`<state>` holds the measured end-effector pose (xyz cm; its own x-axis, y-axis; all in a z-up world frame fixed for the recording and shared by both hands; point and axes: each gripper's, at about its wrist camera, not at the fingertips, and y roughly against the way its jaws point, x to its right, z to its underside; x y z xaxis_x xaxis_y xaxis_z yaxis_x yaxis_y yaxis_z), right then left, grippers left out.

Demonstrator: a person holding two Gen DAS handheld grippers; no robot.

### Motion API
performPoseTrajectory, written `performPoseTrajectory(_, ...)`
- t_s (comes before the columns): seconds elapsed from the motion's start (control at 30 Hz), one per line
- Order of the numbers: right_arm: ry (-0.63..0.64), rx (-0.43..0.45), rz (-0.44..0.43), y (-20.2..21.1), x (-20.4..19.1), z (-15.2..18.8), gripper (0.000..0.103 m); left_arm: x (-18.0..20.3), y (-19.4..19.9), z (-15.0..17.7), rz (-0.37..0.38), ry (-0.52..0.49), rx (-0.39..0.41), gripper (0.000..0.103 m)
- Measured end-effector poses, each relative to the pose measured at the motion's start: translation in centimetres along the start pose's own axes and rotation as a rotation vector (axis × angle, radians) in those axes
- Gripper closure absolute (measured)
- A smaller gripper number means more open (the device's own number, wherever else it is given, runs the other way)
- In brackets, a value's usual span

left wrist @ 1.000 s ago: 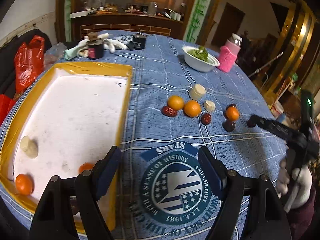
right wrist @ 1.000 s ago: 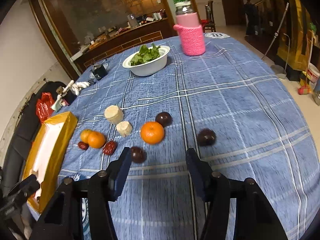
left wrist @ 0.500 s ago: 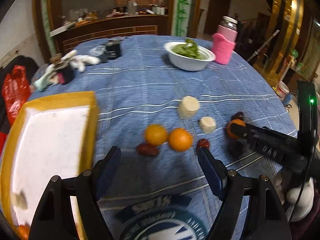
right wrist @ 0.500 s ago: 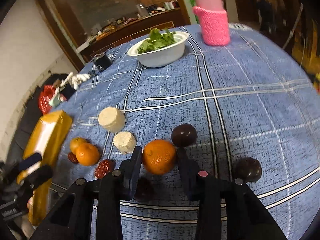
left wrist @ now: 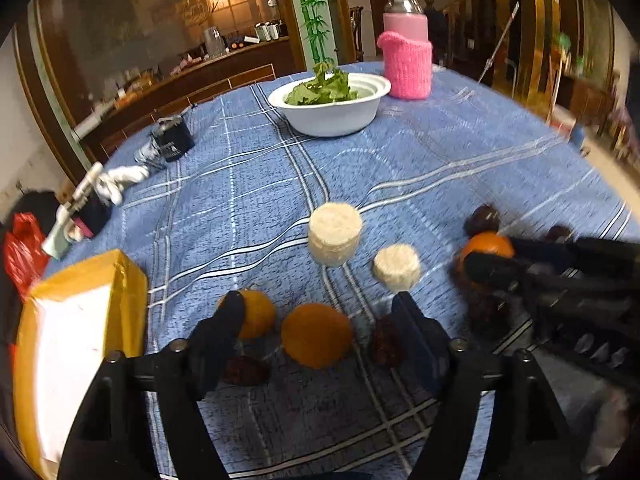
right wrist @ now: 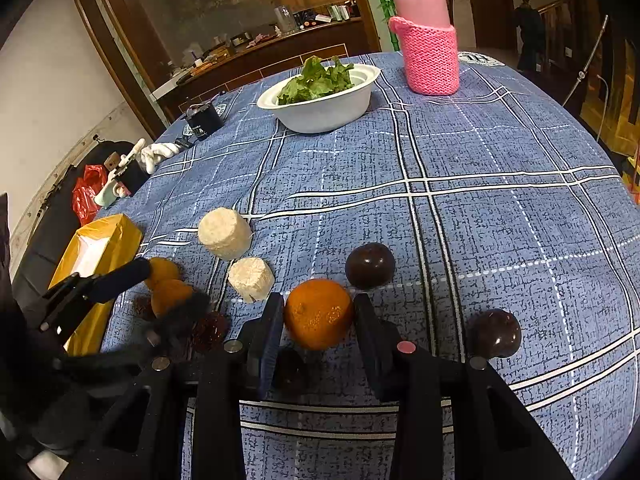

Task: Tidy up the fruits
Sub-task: 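Grasp an orange with the right tool while the left tool grasps another orange, then carry both oranges into the yellow tray and open both tools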

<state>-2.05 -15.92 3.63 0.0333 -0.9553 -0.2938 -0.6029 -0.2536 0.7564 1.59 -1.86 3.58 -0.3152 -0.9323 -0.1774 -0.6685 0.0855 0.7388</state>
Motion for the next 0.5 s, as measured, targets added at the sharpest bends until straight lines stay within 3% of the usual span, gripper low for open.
performPoseTrajectory(0.07,-0.006,0.0,-0.004,0.0,0.1,0.0,0.064,-0.2,0.2,0.3,0.011,0.008,0.007,0.033)
performPoseTrajectory(0.1,-0.006,0.0,-0.004,0.0,0.1,0.0,0.064,-0.4,0.4,0.3,0.014,0.014,0.008,0.058)
performPoseTrajectory(0.13,-0.006,0.0,-0.003,0.0,0.1,0.1,0.064,-0.5,0.6,0.3,0.006,0.005,0.005,0.075)
performPoseTrajectory(0.27,0.0,0.006,0.0,0.2,0.0,0.1,0.064,-1.3,1.3,0.7,0.049,0.046,-0.013,0.077)
performPoseTrajectory(0.37,0.011,0.031,0.007,0.7,-0.2,0.1,0.065,-2.8,2.7,1.5,0.093,0.151,-0.01,0.077)
performPoseTrajectory(0.5,0.028,0.062,0.012,1.3,-0.5,0.1,0.065,-4.8,5.6,2.5,0.086,0.25,0.032,0.077)
